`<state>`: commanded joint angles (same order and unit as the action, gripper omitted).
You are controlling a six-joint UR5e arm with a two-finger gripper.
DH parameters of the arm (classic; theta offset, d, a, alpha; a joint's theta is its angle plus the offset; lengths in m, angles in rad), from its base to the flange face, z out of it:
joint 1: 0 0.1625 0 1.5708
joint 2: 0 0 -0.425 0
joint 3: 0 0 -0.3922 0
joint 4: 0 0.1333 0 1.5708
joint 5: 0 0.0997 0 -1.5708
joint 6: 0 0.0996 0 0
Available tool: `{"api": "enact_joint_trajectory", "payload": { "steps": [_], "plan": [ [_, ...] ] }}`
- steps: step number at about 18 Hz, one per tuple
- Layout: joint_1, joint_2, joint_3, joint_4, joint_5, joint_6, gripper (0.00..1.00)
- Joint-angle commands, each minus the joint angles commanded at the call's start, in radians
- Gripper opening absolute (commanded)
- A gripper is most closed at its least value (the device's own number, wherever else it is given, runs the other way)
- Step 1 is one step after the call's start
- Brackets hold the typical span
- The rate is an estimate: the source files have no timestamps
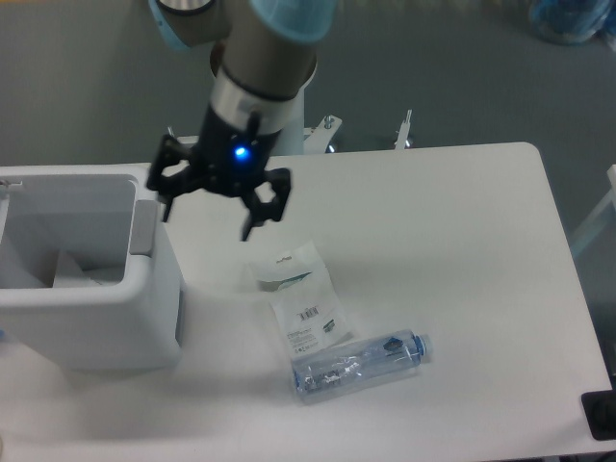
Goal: Open the trash can
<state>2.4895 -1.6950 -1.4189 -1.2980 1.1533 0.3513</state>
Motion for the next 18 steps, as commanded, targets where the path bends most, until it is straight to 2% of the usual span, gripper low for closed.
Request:
{"api": "enact_joint_trajectory", "payload": {
  "steps": [2,3,8,11,14,16,18],
  "plan": [
    [0.049,-0.014,-0.003,0.099,0.075,0.002,1.00],
    [0.067,-0.026,-0.003,0.109,0.089,0.014,1.00],
    [0.146,-0.086,-0.072,0.117,0.123,0.343,1.00],
    [0.170,-0.103,-0.095,0.118,0.218,0.497,1.00],
    [0.183,-0.159,-0.101,0.117,0.311,0.648,1.00],
    [0.187,-0.187,-0.101,0.121,0.344,0.712,1.00],
    [0.186,-0.210,-0.101,0.135,0.345,0.718,1.00]
  ]
}}
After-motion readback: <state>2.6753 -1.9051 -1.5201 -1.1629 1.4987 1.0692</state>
